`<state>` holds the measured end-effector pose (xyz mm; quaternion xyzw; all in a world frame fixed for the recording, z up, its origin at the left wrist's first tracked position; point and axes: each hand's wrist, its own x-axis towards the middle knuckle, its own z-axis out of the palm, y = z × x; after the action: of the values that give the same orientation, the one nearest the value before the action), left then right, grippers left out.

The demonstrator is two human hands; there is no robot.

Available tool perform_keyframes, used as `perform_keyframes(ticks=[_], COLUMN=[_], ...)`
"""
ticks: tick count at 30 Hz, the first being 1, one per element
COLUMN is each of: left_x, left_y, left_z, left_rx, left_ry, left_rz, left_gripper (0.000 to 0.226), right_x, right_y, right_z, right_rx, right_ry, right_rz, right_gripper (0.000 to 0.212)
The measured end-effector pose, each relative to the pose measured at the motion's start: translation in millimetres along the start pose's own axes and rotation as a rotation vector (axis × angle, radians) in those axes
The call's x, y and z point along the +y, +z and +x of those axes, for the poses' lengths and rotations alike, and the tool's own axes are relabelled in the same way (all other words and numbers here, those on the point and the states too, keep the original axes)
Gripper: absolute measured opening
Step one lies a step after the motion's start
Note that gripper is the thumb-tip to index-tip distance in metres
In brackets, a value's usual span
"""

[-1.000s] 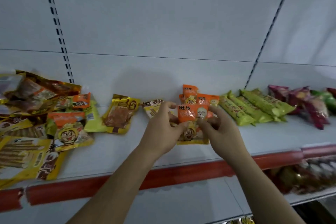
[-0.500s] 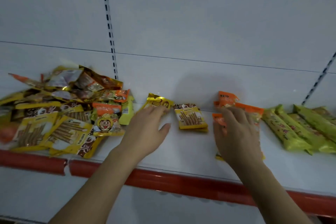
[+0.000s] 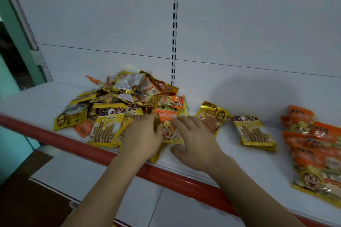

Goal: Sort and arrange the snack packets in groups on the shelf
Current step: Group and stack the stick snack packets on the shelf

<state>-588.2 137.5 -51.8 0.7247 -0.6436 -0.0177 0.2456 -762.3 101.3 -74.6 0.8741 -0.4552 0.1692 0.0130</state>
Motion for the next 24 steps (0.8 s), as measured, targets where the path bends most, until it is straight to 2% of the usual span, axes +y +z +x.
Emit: perform_keyframes(ticks=[2,3,7,9,11,13,16,18,21,24], left_x=[-5,-9,-21,-17,-10,-7,-20,-36,-58,-72], left_y=[-6,-10,-29,-34,-35,-30,-25,-28,-36,-42], left_z=[5,7,20,26,31,37,45,48,52,53], left_rx=[-0.096,-0.127,-0.125,-0.165,-0.242,-0.218,-0.086,-0.043,-0.041,-0.042], left_ry=[0.031,0.038,0.016,-0.019,-0.084,-0.14,-0.17,-0.195,-0.201,-0.183], left_rz=[-0.121,-0.182,-0.317,-0.498,-0.798,-0.952,-0.939,-0.963,-0.97,-0.964], left_gripper=[0.039,0.04,0.04,0.055,0.052,0.035,0.019,0.017,0.013,0.012], right_x=[-9,-11,-6,-12,-24,-33,-35,-33,-26,-18], right_y=[8,10,6,-1,-3,1,0,-2,-8,-4], right_z=[8,11,16,17,18,20,23,32,63,99], right_rx=[-0.018,0.032,0.361,0.475,0.529,0.514,0.411,0.347,0.209,0.035], right_ry=[0.004,0.011,0.044,0.043,-0.025,-0.114,-0.157,-0.042,0.249,0.319], right_rz=[-0.053,-0.059,0.017,0.024,0.01,0.032,0.069,0.085,0.035,-0.06], right_gripper=[0.073,0.066,0.033,0.033,0.037,0.037,0.049,0.053,0.054,0.058])
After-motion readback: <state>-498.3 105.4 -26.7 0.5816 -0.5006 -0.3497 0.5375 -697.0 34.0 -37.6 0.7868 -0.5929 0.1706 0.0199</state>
